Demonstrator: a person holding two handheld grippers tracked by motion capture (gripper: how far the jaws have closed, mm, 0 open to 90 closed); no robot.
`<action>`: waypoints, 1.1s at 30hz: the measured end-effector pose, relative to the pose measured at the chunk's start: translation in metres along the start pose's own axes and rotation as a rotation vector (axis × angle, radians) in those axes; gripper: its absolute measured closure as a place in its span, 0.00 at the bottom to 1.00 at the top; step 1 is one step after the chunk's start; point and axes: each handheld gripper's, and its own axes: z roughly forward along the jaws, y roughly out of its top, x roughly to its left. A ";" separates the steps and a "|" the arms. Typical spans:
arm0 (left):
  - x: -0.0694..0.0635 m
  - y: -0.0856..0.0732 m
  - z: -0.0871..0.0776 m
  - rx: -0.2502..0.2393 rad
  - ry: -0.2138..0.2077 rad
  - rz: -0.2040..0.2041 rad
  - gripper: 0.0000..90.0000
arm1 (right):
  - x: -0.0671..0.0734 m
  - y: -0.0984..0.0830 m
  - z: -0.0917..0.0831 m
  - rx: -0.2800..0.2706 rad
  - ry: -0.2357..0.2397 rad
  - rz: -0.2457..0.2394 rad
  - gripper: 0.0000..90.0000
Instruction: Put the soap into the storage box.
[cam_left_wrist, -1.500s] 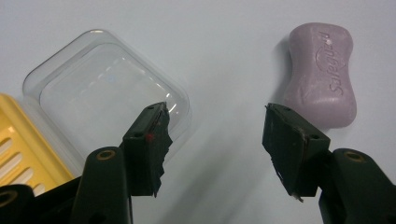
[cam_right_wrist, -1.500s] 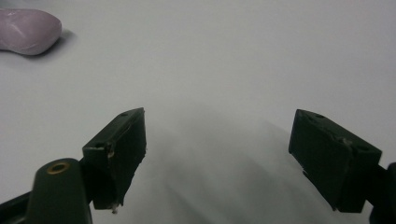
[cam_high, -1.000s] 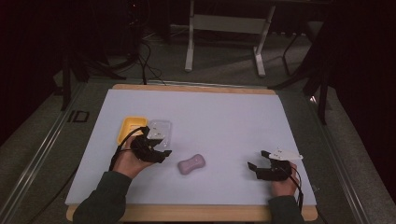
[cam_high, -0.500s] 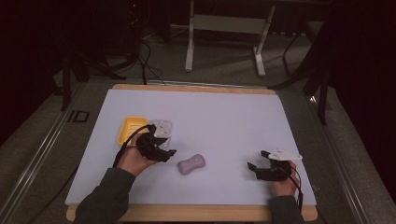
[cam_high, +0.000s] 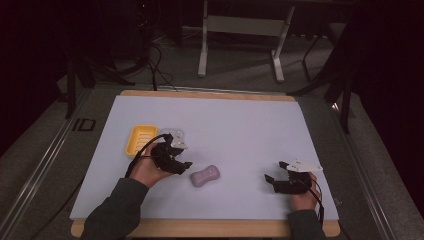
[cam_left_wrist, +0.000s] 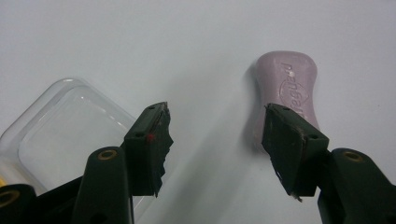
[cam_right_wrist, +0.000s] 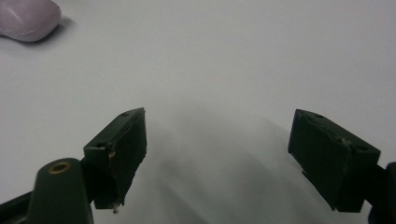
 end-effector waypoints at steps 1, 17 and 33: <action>0.000 0.001 0.001 0.002 -0.001 0.003 0.47 | 0.000 0.000 0.000 0.000 0.000 0.000 0.21; -0.004 0.010 0.008 0.021 -0.016 0.029 0.47 | 0.001 0.000 0.000 0.006 0.000 -0.006 0.21; -0.006 0.016 0.016 0.039 -0.035 0.049 0.47 | 0.002 0.000 0.001 0.009 0.001 -0.014 0.21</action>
